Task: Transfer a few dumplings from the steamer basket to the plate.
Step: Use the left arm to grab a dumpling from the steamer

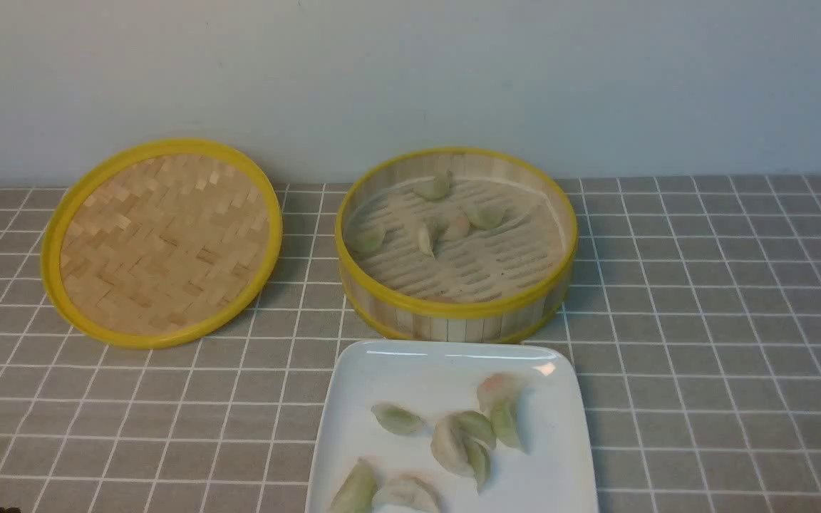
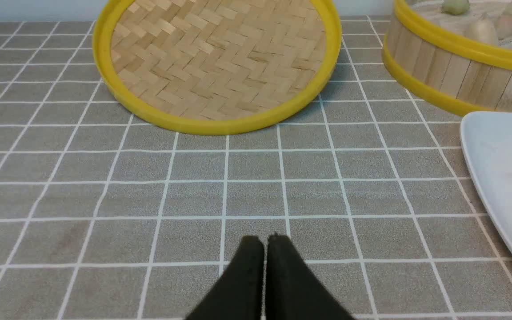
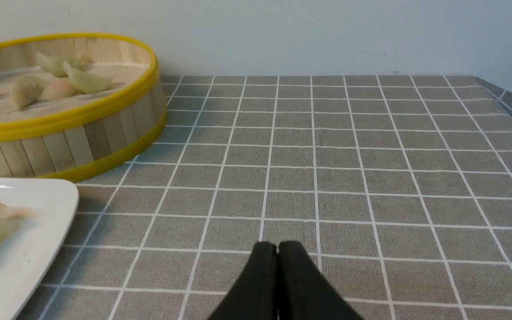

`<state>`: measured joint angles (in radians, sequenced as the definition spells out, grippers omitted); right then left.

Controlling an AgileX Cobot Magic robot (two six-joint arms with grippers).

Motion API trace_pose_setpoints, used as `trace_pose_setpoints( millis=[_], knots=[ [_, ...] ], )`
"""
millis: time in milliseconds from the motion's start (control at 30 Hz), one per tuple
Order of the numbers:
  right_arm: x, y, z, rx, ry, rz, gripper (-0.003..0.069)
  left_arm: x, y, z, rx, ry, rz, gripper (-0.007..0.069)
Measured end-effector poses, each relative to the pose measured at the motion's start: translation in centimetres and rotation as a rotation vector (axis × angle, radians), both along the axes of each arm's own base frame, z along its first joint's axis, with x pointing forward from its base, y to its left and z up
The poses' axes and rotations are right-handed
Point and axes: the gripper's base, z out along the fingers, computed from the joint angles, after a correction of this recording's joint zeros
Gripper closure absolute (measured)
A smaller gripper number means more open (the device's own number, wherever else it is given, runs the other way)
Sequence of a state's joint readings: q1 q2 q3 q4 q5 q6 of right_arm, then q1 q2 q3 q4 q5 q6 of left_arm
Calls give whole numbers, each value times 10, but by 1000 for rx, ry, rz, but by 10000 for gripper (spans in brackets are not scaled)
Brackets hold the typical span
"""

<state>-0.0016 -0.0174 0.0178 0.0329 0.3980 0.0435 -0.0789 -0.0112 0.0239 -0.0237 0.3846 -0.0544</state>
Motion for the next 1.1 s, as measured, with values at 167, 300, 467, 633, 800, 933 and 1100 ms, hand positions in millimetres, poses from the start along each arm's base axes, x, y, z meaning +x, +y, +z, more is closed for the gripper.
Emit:
trace_pose_setpoints(
  millis=[167,300,467,633,800,933,1100],
  knots=[
    [0,0,0,0,0,0,673,0,0,0,0,0,0,629],
    [0,0,0,0,0,0,673,0,0,0,0,0,0,629],
    [0,0,0,0,0,0,673,0,0,0,0,0,0,629],
    [0,0,0,0,0,0,673,0,0,0,11,-1,0,629],
    [0,0,0,0,0,0,673,0,0,0,18,-1,-1,629],
    [0,0,0,0,0,0,673,0,0,0,19,-2,-1,629],
    [0,0,0,0,0,0,673,2,-1,5,-52,-69,9,629]
  ],
)
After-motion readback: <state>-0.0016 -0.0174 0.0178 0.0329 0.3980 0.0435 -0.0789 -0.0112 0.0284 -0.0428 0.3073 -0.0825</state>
